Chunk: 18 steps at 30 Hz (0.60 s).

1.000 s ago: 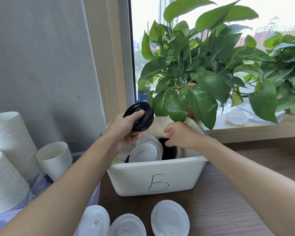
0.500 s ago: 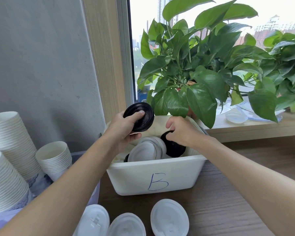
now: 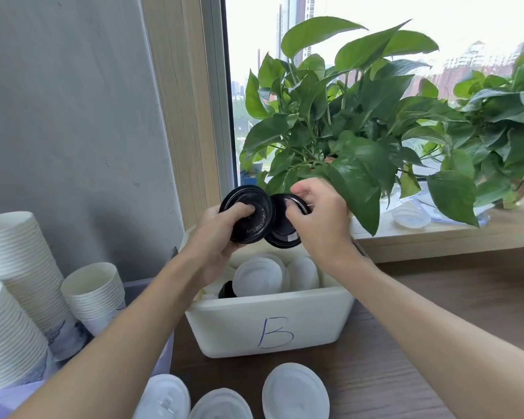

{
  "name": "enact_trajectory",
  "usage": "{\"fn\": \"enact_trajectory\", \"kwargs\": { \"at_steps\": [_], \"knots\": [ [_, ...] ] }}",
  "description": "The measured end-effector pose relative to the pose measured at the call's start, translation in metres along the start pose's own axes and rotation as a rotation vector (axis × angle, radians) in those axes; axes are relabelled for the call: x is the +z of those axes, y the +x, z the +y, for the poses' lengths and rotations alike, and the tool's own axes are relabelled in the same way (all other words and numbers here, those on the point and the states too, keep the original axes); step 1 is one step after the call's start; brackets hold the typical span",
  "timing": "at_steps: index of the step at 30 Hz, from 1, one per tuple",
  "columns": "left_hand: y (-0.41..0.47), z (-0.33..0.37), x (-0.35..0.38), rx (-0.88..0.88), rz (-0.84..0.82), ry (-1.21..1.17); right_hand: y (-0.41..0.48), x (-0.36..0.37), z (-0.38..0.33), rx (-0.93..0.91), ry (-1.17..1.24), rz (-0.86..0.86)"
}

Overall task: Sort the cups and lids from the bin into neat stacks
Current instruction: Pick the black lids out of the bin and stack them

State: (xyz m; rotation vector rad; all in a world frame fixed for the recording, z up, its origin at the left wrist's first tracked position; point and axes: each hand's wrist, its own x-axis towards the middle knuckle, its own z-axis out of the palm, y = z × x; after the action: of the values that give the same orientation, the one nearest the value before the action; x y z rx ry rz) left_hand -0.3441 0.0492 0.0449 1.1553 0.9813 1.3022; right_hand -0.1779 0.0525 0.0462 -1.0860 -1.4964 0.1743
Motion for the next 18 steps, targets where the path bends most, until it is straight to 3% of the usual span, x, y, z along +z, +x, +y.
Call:
{"fn": "enact_trajectory", "kwargs": {
  "at_steps": [2, 6, 11, 18],
  "knots": [
    [-0.004, 0.000, 0.003, 0.022, -0.051, 0.001, -0.002, 0.007, -0.006, 0.070, 0.105, 0.046],
    [-0.002, -0.001, 0.006, 0.052, -0.001, -0.009, -0.008, 0.018, -0.009, 0.184, 0.285, 0.048],
    [-0.004, -0.003, 0.006, 0.051, -0.050, -0.079, -0.006, 0.016, -0.010, 0.184, 0.392, 0.020],
    [-0.001, -0.009, 0.006, 0.143, 0.047, 0.052, -0.014, 0.019, -0.019, 0.187, 0.522, -0.240]
  ]
}}
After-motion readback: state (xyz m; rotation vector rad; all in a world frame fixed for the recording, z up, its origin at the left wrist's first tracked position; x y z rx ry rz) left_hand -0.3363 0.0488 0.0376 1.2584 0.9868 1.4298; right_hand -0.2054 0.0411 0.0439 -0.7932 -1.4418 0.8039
